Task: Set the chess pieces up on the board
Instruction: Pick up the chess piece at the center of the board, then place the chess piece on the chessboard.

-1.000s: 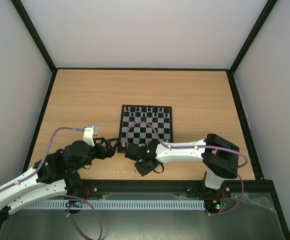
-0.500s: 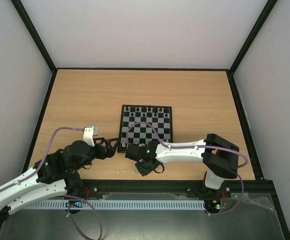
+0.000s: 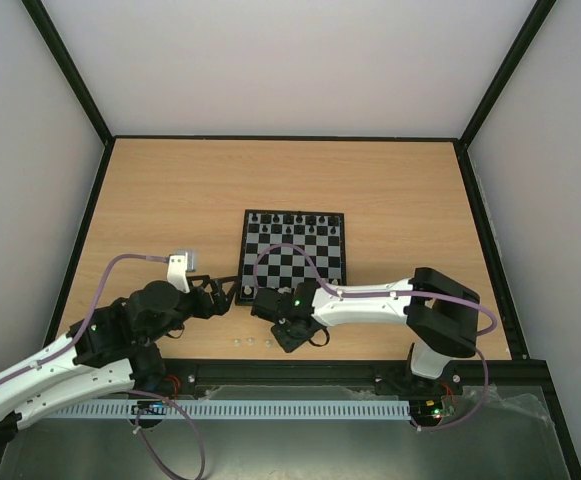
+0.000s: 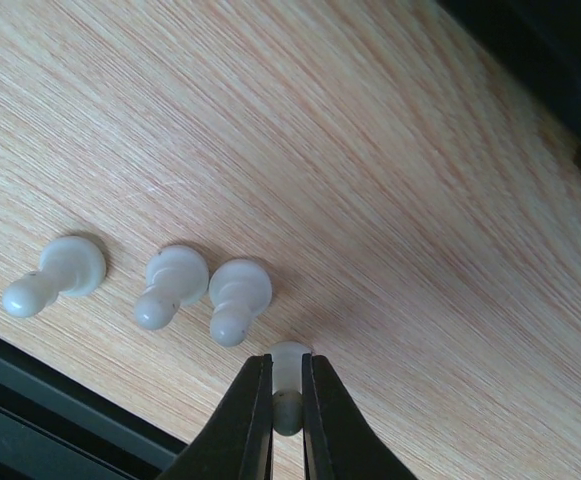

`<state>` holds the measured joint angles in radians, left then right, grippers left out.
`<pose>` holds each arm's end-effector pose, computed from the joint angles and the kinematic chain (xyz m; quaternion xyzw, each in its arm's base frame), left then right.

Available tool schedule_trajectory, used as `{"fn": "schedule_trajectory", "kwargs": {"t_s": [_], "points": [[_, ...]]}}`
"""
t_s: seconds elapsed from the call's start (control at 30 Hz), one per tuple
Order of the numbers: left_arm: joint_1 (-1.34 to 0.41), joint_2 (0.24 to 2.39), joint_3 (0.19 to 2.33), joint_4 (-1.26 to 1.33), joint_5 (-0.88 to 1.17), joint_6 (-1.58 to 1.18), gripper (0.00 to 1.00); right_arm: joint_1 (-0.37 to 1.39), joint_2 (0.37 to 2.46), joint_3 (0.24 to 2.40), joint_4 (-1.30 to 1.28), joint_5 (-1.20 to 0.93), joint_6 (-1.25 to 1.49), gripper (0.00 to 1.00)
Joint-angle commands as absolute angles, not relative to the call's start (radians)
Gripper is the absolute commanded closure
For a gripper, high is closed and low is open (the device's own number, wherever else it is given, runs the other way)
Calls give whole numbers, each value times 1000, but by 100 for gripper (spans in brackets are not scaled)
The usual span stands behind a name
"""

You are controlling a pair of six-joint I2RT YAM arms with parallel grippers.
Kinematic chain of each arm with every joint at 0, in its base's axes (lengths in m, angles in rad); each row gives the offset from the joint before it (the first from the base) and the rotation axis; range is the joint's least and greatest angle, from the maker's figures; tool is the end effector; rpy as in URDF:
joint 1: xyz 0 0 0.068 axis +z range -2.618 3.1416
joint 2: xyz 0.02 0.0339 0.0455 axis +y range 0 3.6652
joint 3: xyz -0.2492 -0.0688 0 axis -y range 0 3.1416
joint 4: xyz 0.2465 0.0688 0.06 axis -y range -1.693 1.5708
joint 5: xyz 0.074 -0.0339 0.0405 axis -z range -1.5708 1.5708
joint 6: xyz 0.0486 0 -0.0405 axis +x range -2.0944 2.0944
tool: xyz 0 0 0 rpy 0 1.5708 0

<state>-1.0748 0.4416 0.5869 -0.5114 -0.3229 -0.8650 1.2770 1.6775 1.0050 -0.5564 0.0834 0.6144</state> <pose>0.0812 -0.1176 0.2721 -0.0054 0.8184 -0.3864 0.4254 0.0959 0.3030 0.1393 -0.3135 0.9333 0.1138 0.1328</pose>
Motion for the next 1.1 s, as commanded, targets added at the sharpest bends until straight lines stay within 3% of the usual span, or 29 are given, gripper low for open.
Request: {"fn": "schedule_trajectory", "kwargs": {"t_s": [0.0, 0.27, 0.5, 0.73, 1.07], "points": [[-1071, 451, 570, -506, -330, -867, 1, 1282, 1648, 979, -638, 115, 629, 95], [-1071, 458, 572, -497, -330, -862, 1, 1259, 1511, 1010, -754, 198, 649, 95], [-1072, 465, 573, -494, -336, -856, 1, 1099, 1412, 1082, -846, 236, 559, 95], [-1072, 466, 569, -492, -336, -856, 1, 936, 1487, 1175, -835, 234, 472, 95], [-1072, 460, 566, -503, -336, -859, 1, 853, 1684, 1281, -780, 191, 412, 96]]}}
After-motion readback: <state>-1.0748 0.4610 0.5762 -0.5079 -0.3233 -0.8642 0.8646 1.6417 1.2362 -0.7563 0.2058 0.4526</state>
